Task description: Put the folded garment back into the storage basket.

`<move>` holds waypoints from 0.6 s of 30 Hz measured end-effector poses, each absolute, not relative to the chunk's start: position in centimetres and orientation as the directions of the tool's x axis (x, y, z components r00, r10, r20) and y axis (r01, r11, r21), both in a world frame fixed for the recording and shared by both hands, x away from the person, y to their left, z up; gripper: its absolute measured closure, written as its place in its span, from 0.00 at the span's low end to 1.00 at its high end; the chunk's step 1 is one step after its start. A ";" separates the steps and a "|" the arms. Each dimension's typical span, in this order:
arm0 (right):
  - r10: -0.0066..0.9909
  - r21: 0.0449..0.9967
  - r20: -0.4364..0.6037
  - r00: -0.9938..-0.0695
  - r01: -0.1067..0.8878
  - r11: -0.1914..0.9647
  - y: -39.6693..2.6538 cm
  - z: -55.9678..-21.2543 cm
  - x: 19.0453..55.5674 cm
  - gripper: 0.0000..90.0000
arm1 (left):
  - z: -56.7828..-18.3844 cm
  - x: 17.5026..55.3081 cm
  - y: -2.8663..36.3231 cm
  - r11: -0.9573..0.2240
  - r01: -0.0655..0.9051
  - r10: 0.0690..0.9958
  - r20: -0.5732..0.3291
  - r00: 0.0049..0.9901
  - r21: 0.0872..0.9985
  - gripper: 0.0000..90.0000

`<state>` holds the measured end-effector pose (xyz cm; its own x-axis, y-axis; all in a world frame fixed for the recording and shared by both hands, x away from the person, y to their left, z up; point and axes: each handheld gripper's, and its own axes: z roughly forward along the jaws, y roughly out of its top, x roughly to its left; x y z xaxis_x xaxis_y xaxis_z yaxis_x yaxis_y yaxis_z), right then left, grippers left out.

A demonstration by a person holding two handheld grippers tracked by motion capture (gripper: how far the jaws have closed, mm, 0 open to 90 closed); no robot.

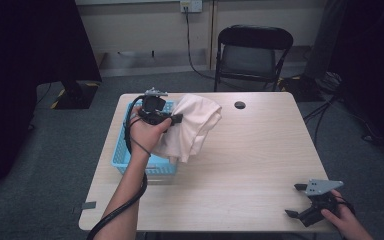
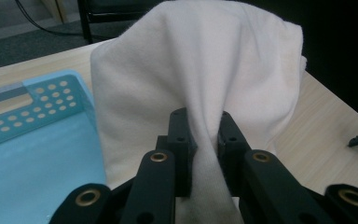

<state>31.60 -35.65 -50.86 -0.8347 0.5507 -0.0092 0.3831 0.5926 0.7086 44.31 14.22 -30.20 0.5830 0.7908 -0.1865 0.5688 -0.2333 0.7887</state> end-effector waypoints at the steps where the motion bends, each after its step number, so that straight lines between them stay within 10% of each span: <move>1: 0.551 0.709 -0.009 -0.835 0.383 0.593 -35.7 -50.9 31.6 0.00 | -30.2 44.3 14.4 -0.228 0.569 0.793 -0.188 0.579 0.790 0.89; 18: 0.551 0.708 -0.008 -0.834 0.384 0.592 -35.7 -50.9 31.6 0.00 | -30.5 45.0 16.7 -0.186 0.585 0.851 -0.168 0.497 0.789 0.89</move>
